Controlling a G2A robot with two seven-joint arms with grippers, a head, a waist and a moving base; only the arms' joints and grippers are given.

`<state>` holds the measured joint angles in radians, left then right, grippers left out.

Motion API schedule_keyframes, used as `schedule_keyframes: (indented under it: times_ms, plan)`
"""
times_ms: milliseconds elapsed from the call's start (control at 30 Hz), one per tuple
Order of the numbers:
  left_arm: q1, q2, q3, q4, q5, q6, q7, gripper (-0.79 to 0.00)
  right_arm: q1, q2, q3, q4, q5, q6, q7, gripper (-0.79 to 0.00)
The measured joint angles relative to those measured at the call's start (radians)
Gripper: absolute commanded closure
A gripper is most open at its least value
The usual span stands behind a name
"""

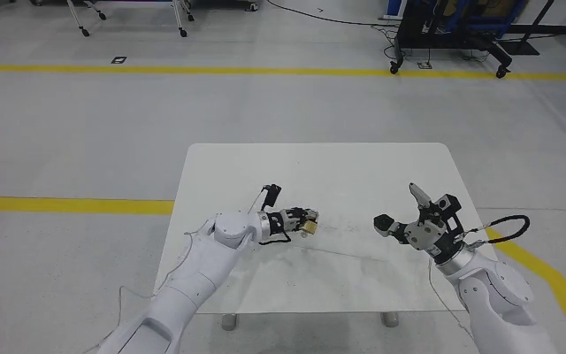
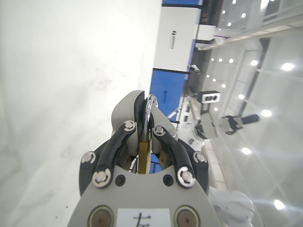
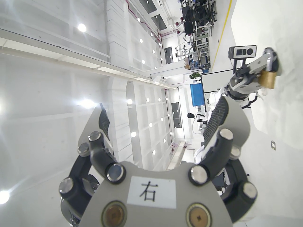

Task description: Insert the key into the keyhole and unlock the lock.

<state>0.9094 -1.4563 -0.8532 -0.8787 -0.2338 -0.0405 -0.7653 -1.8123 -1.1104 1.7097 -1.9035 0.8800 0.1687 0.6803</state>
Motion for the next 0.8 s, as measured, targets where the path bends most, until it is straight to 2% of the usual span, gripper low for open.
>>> schedule_keyframes:
  times_ms: [67, 100, 133, 167, 200, 467, 600, 700, 800]
  plan:
    - [-0.01, -0.009, 0.019, 0.013, 0.009, 0.038, 0.017, 0.0, 0.001, 0.0, -0.002, 0.0, 0.0, 0.0, 0.0, -0.785]
    - [-0.014, -0.012, 0.028, 0.021, 0.012, 0.057, 0.016, -0.052, 0.0, 0.0, -0.002, 0.0, 0.0, 0.0, 0.0, -0.785]
    - [-0.02, -0.017, 0.039, 0.031, 0.015, 0.081, 0.008, -0.329, 0.0, 0.0, -0.002, 0.0, 0.0, 0.0, 0.0, -0.785]
    - [-0.024, -0.02, 0.046, 0.039, 0.018, 0.098, 0.002, -0.496, 0.0, 0.0, -0.002, 0.0, 0.0, 0.0, 0.0, -0.785]
    - [-0.029, -0.023, 0.053, 0.045, 0.021, 0.113, -0.003, -0.785, 0.0, 0.0, -0.001, 0.0, 0.0, 0.0, 0.0, -0.785]
    - [-0.039, -0.031, 0.06, 0.042, 0.016, 0.136, -0.016, -0.785, 0.0, 0.0, -0.001, 0.0, 0.0, 0.0, 0.0, -0.785]
    - [-0.011, -0.021, 0.017, -0.01, -0.044, 0.109, -0.056, -0.785, 0.0, 0.0, -0.001, 0.0, 0.0, 0.0, 0.0, -0.785]
    - [0.04, 0.009, -0.056, -0.123, -0.07, 0.058, -0.073, -0.785, 0.0, 0.0, -0.001, 0.0, 0.0, 0.0, 0.0, -0.785]
    - [0.135, 0.056, -0.159, -0.312, 0.012, 0.039, -0.056, -0.785, 0.001, 0.0, -0.002, 0.0, 0.002, -0.001, -0.002, -0.785]
